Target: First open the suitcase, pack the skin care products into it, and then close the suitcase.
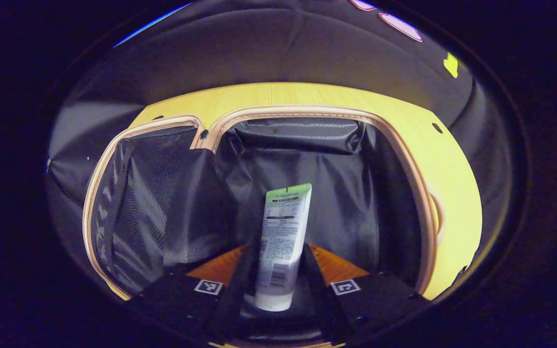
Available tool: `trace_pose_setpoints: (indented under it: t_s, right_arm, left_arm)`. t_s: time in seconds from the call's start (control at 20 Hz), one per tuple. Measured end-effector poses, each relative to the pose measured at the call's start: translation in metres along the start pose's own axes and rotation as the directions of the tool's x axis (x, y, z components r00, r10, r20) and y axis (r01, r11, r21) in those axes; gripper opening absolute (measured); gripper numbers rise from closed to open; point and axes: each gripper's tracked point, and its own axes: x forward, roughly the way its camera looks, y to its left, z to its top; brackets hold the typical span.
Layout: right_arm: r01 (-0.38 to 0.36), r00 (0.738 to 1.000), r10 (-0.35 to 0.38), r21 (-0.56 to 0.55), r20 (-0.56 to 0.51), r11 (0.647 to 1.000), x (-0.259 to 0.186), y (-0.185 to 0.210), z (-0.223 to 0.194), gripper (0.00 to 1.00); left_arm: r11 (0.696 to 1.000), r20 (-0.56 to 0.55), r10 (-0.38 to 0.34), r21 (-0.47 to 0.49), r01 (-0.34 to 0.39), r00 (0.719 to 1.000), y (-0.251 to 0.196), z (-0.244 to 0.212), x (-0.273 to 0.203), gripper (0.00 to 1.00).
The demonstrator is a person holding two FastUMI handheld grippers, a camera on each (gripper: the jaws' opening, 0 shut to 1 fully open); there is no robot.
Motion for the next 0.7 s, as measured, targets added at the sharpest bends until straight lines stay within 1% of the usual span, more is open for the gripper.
trace_pose_setpoints:
  t_s: [0.05, 0.1, 0.15, 0.2, 0.3, 0.35, 0.4, 0.45, 0.5, 0.6, 0.7]
  right_arm:
    - [0.004, 1.0, -0.004, 0.007, -0.013, 1.0, 0.004, -0.002, -0.002, 0.29]
    - [0.008, 1.0, -0.008, 0.013, -0.024, 1.0, 0.009, -0.003, -0.005, 0.29]
    - [0.013, 0.999, -0.013, 0.013, -0.032, 1.0, 0.014, -0.005, -0.007, 0.29]
    - [0.016, 0.999, -0.016, 0.012, -0.041, 1.0, 0.022, -0.004, -0.009, 0.29]
    - [0.015, 0.998, -0.014, 0.009, -0.063, 1.0, 0.04, 0.002, -0.018, 0.29]
    - [0.014, 0.996, -0.014, -0.008, -0.085, 1.0, 0.052, 0.006, -0.027, 0.29]
    - [0.004, 0.993, -0.006, -0.024, -0.119, 1.0, 0.064, 0.011, -0.041, 0.29]
    - [-0.009, 0.988, 0.005, -0.023, -0.154, 1.0, 0.077, 0.019, -0.057, 0.29]
    - [-0.02, 0.981, 0.019, 0.0, -0.195, 1.0, 0.09, 0.028, -0.071, 0.29]
    - [-0.021, 0.958, 0.027, 0.025, -0.285, 0.999, 0.112, 0.046, -0.102, 0.29]
    - [-0.014, 0.928, 0.016, 0.009, -0.373, 1.0, 0.137, 0.057, -0.135, 0.29]
  left_arm:
    - [1.0, 0.061, -0.008, -0.018, 0.009, 0.998, 0.003, 0.008, -0.012, 0.76]
    - [0.999, 0.14, -0.006, -0.043, 0.012, 0.99, 0.007, 0.019, -0.029, 0.88]
    - [0.998, 0.218, 0.004, -0.066, 0.011, 0.976, 0.015, 0.028, -0.051, 0.93]
    - [0.996, 0.286, 0.029, -0.086, -0.005, 0.958, 0.028, 0.034, -0.072, 0.98]
    - [0.992, 0.375, 0.1, -0.113, -0.061, 0.921, 0.062, 0.033, -0.112, 0.98]
    - [0.99, 0.401, 0.122, -0.119, -0.08, 0.908, 0.074, 0.027, -0.13, 0.98]
    - [0.99, 0.431, 0.123, -0.115, -0.081, 0.894, 0.083, 0.022, -0.147, 0.97]
    - [0.993, 0.472, 0.109, -0.094, -0.073, 0.875, 0.089, 0.018, -0.161, 0.98]
    - [0.993, 0.505, 0.116, -0.083, -0.085, 0.855, 0.098, 0.012, -0.174, 0.98]
    - [0.987, 0.527, 0.155, -0.114, -0.112, 0.836, 0.116, -0.011, -0.19, 0.98]
    - [0.981, 0.521, 0.175, -0.163, -0.104, 0.835, 0.126, -0.032, -0.2, 0.97]
